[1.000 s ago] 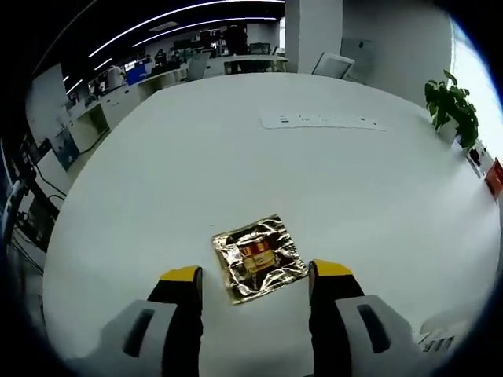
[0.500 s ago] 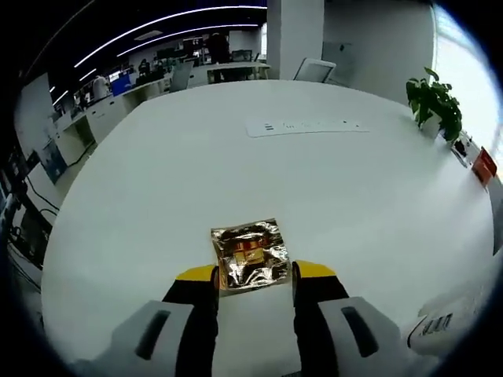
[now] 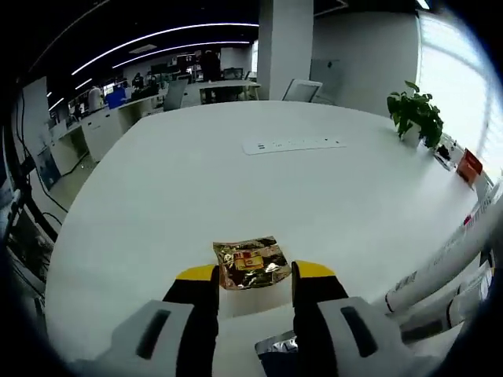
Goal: Arrange the skincare products in the storage area until every visible bottle or jar stands upright without overlapping.
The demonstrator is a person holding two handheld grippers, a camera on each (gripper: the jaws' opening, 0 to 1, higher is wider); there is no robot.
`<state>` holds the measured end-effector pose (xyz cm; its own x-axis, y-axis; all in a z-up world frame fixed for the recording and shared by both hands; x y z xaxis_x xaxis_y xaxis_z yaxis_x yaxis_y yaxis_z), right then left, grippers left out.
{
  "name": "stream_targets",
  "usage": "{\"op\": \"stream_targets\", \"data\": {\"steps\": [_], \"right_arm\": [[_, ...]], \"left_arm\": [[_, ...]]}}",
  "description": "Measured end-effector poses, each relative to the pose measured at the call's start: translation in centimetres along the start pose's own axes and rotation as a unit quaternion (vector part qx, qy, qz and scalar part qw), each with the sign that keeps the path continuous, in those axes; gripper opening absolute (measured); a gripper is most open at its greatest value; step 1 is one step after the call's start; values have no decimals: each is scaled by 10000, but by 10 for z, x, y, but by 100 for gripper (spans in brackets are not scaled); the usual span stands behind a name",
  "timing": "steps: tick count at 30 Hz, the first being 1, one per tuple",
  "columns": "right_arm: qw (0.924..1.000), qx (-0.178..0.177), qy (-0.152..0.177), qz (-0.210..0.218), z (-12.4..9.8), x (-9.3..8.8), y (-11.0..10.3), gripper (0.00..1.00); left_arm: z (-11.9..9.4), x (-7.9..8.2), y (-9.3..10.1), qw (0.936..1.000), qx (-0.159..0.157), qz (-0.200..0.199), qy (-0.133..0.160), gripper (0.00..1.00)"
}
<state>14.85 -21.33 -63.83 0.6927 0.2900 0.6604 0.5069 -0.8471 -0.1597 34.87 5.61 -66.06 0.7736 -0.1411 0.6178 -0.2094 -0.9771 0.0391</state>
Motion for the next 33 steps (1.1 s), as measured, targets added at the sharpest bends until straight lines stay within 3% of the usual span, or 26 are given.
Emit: {"op": "stream_targets", "data": {"steps": [8,15,29,33], "right_arm": [[9999,75,63,-139,0,2,-3,92],[9990,252,338,110,-4,5,-1,91],[9937,670,791,416,-22,15,-9,76],[9887,987,977,566,-21,19,-15,70]], "left_arm": [[-36,-20,-2,9997,-124,-17,190,31],[-70,-31,3,9979,-384,220,466,31],[-141,-50,27,9879,-1011,718,935,30],[-154,-57,29,9845,-1163,814,1026,30]]}}
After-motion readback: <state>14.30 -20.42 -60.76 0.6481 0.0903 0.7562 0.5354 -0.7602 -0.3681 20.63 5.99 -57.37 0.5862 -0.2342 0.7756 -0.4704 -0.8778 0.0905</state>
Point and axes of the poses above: the point that each gripper's makers call its tool centre point, and the gripper's own axes: z roughly forward along the fingers, y roughly to its right, x roughly out of its top, the point moved 9 cm from there along -z, roughly backward along the fingers, and after that the axes turned 13 degrees about -y, right-handed, at the moved point
